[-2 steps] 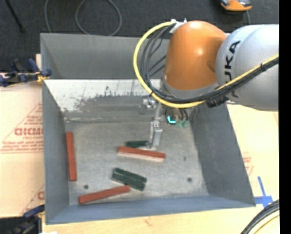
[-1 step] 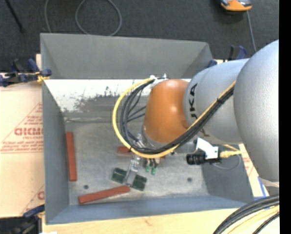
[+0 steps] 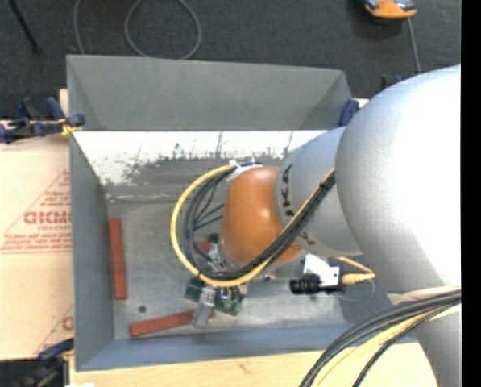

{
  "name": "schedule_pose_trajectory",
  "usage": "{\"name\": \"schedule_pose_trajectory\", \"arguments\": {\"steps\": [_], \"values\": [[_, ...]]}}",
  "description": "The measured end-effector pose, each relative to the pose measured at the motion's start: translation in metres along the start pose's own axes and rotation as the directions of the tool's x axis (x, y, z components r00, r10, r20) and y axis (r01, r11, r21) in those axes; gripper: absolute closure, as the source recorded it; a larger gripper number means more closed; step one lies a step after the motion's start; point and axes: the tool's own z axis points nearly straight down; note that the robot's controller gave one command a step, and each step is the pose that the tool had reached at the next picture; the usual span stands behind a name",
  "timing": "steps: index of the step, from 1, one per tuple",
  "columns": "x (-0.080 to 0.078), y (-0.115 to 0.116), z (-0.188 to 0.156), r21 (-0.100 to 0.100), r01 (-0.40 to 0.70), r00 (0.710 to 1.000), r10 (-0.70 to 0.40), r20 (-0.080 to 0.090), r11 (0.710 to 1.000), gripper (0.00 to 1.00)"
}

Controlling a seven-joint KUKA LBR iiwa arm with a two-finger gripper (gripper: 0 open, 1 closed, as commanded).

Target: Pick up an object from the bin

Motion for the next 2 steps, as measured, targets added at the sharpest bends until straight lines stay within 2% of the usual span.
{"name": "schedule_pose_trajectory", "arguments": {"steps": [1,2], "values": [[-0.005,-0.022,-0.076,0.000,0.283,0.959,-0.283,0.010,0.959,0.00],[-0.007,-0.016,0.001,0.001,0.302,0.953,-0.302,0.000,0.953,0.00]]}}
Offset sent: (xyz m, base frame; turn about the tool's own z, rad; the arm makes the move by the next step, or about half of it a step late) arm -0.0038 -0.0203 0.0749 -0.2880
